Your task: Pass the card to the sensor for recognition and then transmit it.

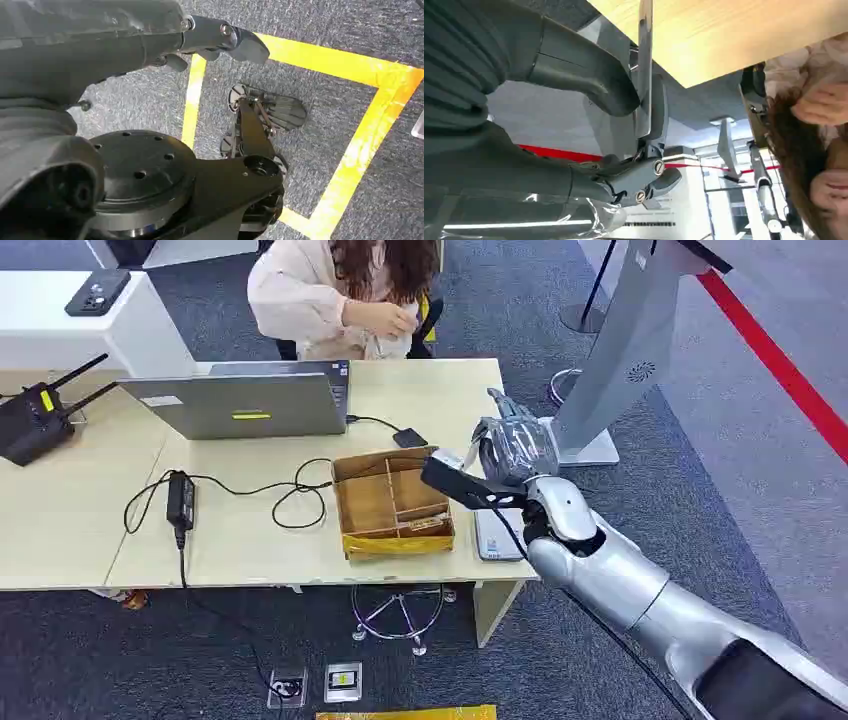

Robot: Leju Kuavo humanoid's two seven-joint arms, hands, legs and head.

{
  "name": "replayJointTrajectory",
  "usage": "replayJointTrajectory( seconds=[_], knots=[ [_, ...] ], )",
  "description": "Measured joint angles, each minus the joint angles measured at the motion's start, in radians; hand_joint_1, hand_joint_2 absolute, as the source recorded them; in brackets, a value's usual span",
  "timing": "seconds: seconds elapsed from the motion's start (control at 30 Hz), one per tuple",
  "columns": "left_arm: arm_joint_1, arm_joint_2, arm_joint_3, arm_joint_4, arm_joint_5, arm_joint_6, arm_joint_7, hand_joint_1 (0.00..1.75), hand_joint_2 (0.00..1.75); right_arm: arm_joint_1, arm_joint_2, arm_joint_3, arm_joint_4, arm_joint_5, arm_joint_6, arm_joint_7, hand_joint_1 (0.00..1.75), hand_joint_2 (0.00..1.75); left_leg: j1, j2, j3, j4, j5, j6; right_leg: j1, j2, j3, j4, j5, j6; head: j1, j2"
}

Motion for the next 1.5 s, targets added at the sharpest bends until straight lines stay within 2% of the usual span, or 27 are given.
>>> replayJointTrajectory(
  seconds=[0.63,1.1,1.5],
  knots=[
    [0.001,0.000,0.000,0.000,0.021,0.021,0.020,0.00,0.00,0.062,0.013,-0.015,0.145,-0.046,-0.032,-0.090,1.75,1.75,0.000,0.000,0.000,0.000,0.000,0.000,0.000,0.000,0.000,0.000,0.000,0.000,0.000,0.000],
    [0.001,0.000,0.003,0.000,0.023,0.037,0.020,0.00,0.00,0.089,0.027,-0.015,0.179,-0.057,-0.042,-0.076,1.75,1.75,0.000,0.000,0.000,0.000,0.000,0.000,0.000,0.000,0.000,0.000,0.000,0.000,0.000,0.000],
    [0.001,0.002,0.005,0.000,0.024,0.033,0.022,0.00,0.00,0.125,0.054,-0.015,0.235,-0.094,-0.069,-0.109,1.75,1.75,0.000,0.000,0.000,0.000,0.000,0.000,0.000,0.000,0.000,0.000,0.000,0.000,0.000,0.000]
  ],
)
